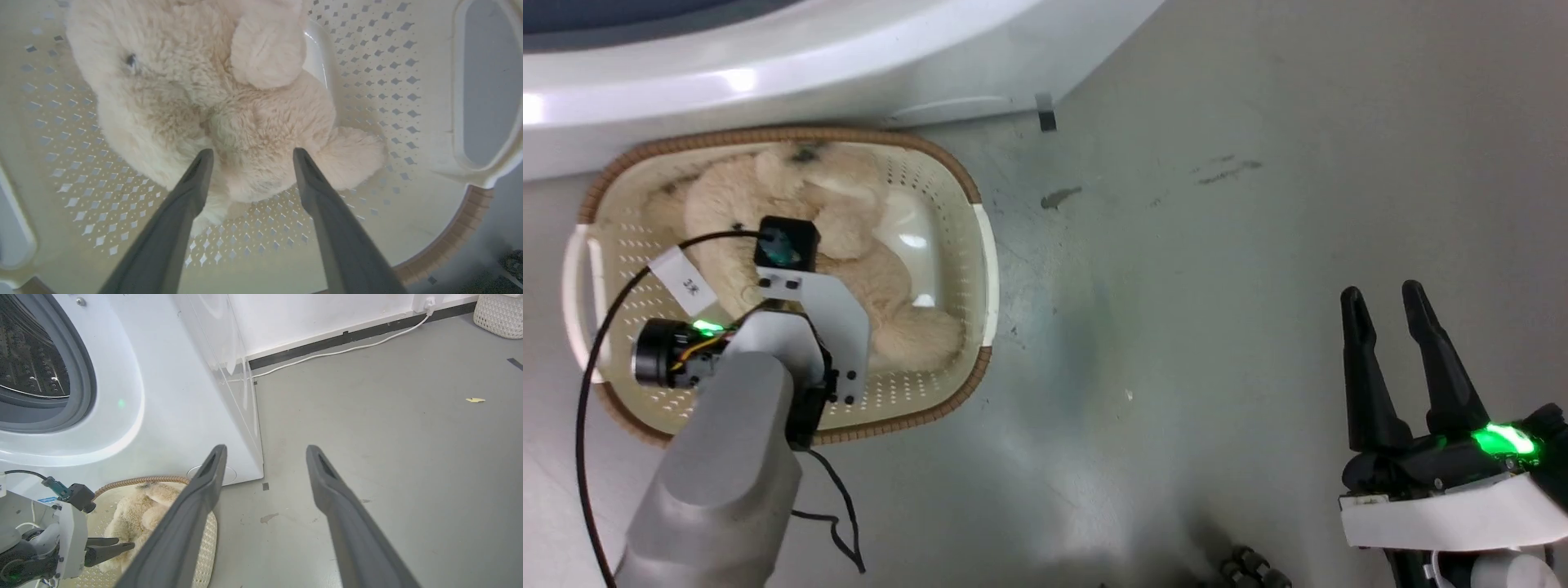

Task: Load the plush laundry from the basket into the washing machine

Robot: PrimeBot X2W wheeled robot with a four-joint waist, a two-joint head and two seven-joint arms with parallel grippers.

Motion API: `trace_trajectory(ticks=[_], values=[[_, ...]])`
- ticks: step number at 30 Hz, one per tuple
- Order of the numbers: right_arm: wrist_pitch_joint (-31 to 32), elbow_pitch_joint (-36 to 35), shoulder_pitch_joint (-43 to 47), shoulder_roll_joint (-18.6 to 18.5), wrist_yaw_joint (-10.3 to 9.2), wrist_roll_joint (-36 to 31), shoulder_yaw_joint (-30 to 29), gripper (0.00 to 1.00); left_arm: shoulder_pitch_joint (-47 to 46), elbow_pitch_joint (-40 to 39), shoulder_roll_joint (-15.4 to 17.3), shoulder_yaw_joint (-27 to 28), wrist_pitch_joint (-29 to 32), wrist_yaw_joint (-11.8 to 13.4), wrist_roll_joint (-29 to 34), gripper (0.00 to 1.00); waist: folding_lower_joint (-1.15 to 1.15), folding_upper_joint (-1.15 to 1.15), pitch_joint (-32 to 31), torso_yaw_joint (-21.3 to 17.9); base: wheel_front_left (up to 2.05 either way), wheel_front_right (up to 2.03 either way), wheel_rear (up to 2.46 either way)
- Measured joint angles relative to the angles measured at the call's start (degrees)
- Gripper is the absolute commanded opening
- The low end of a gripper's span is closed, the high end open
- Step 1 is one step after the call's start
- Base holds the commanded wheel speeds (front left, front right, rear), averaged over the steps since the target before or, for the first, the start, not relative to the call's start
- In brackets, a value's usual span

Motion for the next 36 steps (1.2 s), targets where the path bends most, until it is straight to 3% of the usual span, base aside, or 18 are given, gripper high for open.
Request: trace_trajectory(ticks=[19, 28, 29, 30, 36], values=[[-2.37, -4.12, 0.55, 0.00, 0.00, 3.81, 1.59, 1.00, -9.70, 5.86, 3.21, -4.74, 4.98, 0.24, -2.58, 1.00, 0.00, 0.00, 10.41, -2.39, 0.04, 0.04, 0.04], [-3.50, -5.88, 0.76, 0.00, 0.00, 5.97, 2.33, 1.00, -14.60, 8.33, 4.81, -8.05, 11.41, 0.44, -3.14, 1.00, 0.00, 0.00, 14.71, -3.64, 0.01, 0.01, 0.01], [-3.55, -6.05, 0.76, 0.00, 0.00, 6.28, 2.37, 1.00, -15.17, 8.56, 4.92, -8.33, 12.54, 0.38, -3.32, 0.61, -0.01, 0.00, 15.18, -3.78, 0.00, 0.00, 0.00], [-3.58, -6.15, 0.76, 0.00, 0.00, 6.55, 2.49, 1.00, -15.71, 8.64, 5.13, -8.62, 13.32, 0.26, -3.53, 0.00, -0.01, 0.00, 15.65, -3.94, 0.00, 0.00, 0.00], [-3.77, -6.11, 0.26, 0.00, 0.00, 7.60, 3.74, 1.00, -16.61, 6.82, 6.21, -10.14, 15.01, -0.59, -3.71, 0.00, -0.01, 0.00, 16.62, -4.61, 0.00, 0.00, 0.00]])
